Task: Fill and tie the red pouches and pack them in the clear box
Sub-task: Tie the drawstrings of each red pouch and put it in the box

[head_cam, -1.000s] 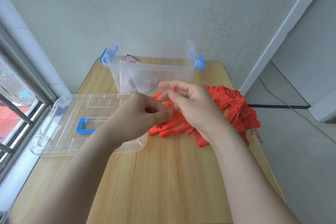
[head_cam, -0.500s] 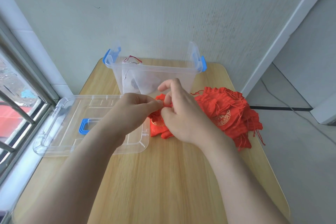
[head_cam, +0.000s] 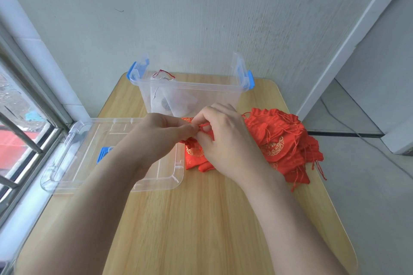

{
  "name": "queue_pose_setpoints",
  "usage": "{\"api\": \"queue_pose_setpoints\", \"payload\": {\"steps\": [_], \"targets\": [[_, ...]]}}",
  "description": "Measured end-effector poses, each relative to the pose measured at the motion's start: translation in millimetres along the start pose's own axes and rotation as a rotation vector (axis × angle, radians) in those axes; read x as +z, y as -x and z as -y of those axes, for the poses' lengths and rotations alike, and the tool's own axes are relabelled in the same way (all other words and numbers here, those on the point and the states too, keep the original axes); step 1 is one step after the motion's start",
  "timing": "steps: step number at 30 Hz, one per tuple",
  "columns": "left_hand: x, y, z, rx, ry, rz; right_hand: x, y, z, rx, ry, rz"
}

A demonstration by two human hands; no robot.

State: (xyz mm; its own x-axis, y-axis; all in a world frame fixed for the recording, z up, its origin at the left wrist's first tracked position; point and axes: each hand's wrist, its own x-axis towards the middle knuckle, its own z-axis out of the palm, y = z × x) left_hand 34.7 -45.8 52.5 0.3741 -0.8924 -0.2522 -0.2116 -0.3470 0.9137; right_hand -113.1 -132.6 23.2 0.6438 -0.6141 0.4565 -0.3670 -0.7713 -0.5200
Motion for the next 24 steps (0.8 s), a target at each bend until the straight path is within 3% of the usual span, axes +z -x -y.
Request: {"api": "queue_pose_setpoints", "payload": {"steps": [6,9,14,20,24], "targets": [[3,1,-1,-0.049,-0.009,0.002,-3,-1,-1,-0.063,0.159,-0.030],[4,0,0,-0.054,0.071,-0.147,-5,-1,1,-0.002,0.165,0.012],[3,-2,7,0.143,-0.103,-0.317,-16,-4,11,0.260,-0.148,0.138],[3,3,-1,0.275,-0.145,-0.215,-31,-6,16,0.699,-0.638,0.226],[3,6,-6,0.288,-0.093,-0.167,-30,-8,11,0.778,-0.704,0.178]]}}
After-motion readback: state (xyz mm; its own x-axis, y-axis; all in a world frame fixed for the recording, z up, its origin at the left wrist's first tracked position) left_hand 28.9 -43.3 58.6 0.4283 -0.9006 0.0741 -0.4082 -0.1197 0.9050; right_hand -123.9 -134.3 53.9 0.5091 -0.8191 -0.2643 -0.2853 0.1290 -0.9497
